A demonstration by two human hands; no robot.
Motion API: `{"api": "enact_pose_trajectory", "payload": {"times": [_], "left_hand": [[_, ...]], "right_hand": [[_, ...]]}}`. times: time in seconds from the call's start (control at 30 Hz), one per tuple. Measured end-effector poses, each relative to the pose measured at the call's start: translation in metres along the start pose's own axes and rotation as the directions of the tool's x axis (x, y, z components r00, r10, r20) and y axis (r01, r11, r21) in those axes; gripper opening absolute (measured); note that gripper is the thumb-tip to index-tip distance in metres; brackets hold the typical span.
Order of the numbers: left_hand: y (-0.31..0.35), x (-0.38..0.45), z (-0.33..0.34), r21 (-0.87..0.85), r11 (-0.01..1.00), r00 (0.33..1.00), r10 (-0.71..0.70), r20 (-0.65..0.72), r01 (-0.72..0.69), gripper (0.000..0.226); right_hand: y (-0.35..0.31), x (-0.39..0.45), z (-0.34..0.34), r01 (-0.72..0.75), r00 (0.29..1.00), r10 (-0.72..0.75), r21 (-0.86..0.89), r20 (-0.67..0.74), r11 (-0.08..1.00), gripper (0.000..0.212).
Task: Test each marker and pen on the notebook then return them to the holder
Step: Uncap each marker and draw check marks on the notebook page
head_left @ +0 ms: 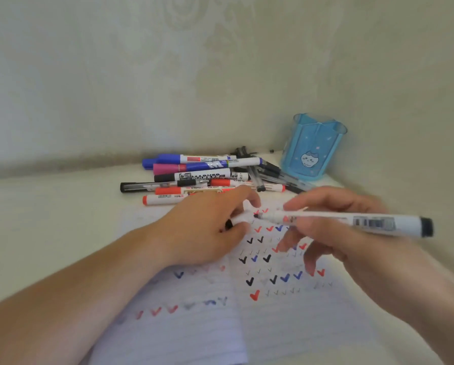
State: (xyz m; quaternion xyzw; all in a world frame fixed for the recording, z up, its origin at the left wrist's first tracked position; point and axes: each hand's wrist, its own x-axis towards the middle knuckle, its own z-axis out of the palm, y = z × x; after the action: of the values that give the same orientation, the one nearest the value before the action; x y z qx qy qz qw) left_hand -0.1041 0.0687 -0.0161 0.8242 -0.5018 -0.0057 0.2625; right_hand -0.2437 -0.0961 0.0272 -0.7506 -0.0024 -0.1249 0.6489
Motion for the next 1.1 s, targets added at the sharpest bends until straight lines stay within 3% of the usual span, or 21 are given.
{"api": "enact_pose_trajectory", "payload": {"times": [0.1,0.2,0.37,0.63,0.83,0.93,1.1], "left_hand": [[0.001,0.004,0.000,-0.160,0.987,0.997,-0.006,-0.075,-0.006,0.028],[0.003,0.005,0.002,-0.214,0.977,0.994,-0.006,-0.106,-0.017,0.027],[0.004,0.003,0.001,-0.110,0.993,0.999,0.031,-0.021,-0.033,0.024],[0.001,0.003,0.002,-0.172,0.981,0.994,0.077,-0.078,-0.090,0.017],[0.002,0.003,0.002,-0.193,0.972,0.987,0.114,-0.115,-0.135,0.017],[0.004,0.003,0.001,-0.188,0.969,0.980,0.135,-0.145,-0.161,0.014],[-0.001,0.005,0.002,-0.200,0.969,0.972,0.100,-0.213,-0.144,0.019]], "right_hand": [[0.020,-0.012,0.014,-0.052,0.999,0.053,-0.049,0.008,0.997,0.028],[0.029,-0.020,0.025,-0.020,1.000,0.022,-0.184,0.008,0.983,0.021],[0.037,-0.022,0.027,-0.004,0.987,-0.041,-0.279,-0.154,0.960,0.044],[0.034,-0.022,0.031,-0.003,0.996,-0.023,-0.301,-0.084,0.954,0.035],[0.035,-0.022,0.030,-0.030,0.993,-0.011,-0.339,-0.119,0.940,0.033],[0.034,-0.020,0.030,-0.015,0.989,-0.025,-0.272,-0.143,0.962,0.040],[0.024,-0.008,0.010,0.073,0.953,-0.050,0.065,-0.299,0.995,0.037]]}}
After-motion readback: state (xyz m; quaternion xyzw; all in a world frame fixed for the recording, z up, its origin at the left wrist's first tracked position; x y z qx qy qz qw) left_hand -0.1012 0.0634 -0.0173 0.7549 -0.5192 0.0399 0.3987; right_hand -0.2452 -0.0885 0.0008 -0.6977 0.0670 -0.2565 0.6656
